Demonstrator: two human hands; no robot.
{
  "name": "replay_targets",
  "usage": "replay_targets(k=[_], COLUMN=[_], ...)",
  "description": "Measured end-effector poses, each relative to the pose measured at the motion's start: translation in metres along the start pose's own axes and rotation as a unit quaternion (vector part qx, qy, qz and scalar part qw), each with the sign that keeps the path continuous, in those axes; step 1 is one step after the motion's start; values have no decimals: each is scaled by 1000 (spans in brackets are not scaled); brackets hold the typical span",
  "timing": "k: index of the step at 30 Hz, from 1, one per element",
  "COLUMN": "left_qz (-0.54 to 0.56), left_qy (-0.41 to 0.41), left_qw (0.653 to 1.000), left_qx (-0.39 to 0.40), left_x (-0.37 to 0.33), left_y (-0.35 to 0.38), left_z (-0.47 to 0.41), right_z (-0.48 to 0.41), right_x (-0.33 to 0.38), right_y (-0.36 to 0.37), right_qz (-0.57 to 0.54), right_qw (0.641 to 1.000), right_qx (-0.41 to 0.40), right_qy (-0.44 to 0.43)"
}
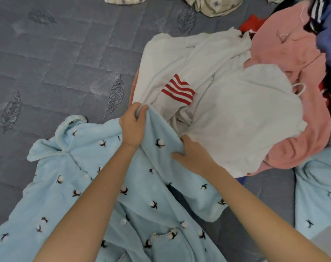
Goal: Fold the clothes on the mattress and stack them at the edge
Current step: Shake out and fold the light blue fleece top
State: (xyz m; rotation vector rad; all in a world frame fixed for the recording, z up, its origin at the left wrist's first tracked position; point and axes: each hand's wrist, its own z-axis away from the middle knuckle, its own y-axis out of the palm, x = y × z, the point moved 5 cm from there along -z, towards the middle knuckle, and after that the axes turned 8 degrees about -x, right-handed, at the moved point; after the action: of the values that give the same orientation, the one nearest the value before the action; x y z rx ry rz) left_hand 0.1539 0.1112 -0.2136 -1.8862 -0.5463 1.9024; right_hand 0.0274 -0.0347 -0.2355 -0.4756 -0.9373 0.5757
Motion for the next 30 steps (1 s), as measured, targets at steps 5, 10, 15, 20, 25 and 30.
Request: replay_targets(k=[5,10,15,20,25,30], left_qz=[-19,-7,-21,9,13,11], left_qy=[25,124,102,52,10,68], left_qw=[995,964,952,974,991,963], left_qx=[92,234,289,219,136,261], left_x=[-5,-45,-67,-75,-66,-90], left_y=[16,41,64,67,71,96], left_z=[-2,2,1,-12,-15,-5], right_z=[-4,-19,-16,-6,-4,-16], right_x=[-7,-1,-1,-24,-39,-39], right_y=[-54,-98,-107,-96,-95,-145], right_qz=[-15,-12,-32,-82,-43,-62], right_qw=[989,981,970,985,994,973], right_qx=[-145,-184,-232,-149,-91,-222], right_qy=[-13,-66,-58,16,34,6])
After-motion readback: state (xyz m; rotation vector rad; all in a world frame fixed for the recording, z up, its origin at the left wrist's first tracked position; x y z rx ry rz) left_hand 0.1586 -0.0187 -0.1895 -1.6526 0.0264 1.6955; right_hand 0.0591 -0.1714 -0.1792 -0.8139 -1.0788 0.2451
